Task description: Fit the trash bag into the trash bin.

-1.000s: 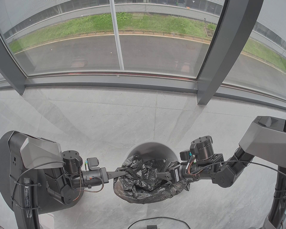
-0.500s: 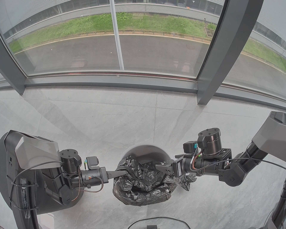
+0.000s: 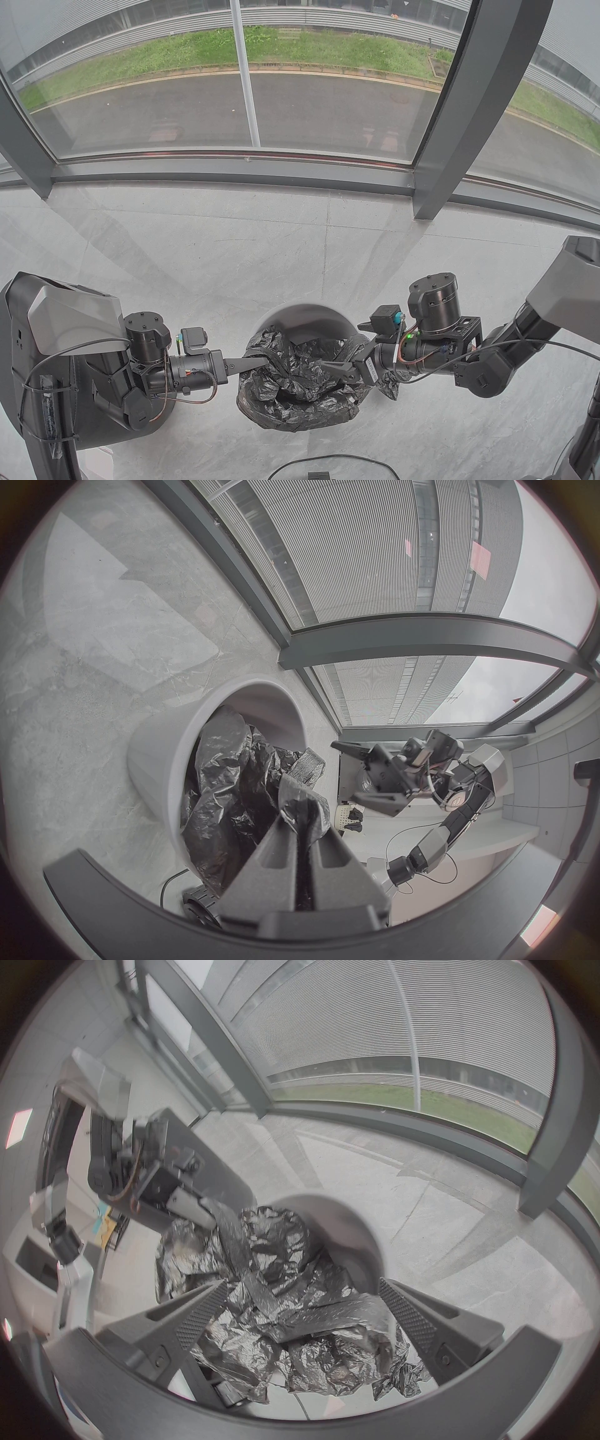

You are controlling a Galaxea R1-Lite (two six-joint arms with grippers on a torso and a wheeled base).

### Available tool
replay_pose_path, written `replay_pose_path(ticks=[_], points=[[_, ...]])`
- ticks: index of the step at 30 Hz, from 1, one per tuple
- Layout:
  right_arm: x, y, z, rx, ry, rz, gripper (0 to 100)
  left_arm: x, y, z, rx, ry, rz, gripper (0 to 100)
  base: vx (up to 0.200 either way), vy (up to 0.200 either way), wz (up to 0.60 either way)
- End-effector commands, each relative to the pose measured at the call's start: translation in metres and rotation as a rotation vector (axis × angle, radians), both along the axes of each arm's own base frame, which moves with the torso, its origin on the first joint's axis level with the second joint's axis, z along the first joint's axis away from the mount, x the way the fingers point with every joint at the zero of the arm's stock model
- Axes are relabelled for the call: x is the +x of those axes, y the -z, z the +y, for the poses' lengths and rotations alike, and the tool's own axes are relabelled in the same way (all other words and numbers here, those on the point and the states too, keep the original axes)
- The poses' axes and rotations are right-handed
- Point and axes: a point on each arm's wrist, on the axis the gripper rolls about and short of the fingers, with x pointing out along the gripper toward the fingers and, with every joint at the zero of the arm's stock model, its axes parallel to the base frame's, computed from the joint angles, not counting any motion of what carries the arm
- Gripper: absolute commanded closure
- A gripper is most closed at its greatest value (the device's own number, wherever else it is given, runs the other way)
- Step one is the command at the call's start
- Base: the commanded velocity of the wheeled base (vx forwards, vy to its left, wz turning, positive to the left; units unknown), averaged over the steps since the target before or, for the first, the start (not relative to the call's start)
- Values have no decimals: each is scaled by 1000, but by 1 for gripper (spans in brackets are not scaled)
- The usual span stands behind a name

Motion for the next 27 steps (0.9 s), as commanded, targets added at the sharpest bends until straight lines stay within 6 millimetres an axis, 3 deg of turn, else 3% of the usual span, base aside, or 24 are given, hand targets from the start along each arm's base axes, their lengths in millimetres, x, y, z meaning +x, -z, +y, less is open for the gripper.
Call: replay_pose_path(ticks=[1,11,27], points=[[9,32,10,-77,-35,23,0,0,-6,0,-7,-1,-13,100,0,0,0],[22,50,36,-120,-68,-28,0,0,-14,0,-19,-5,-26,100,0,0,0],[11,53,64,-125,-129,-55,0,0,-14,0,-21,-6,-19,100,0,0,0]])
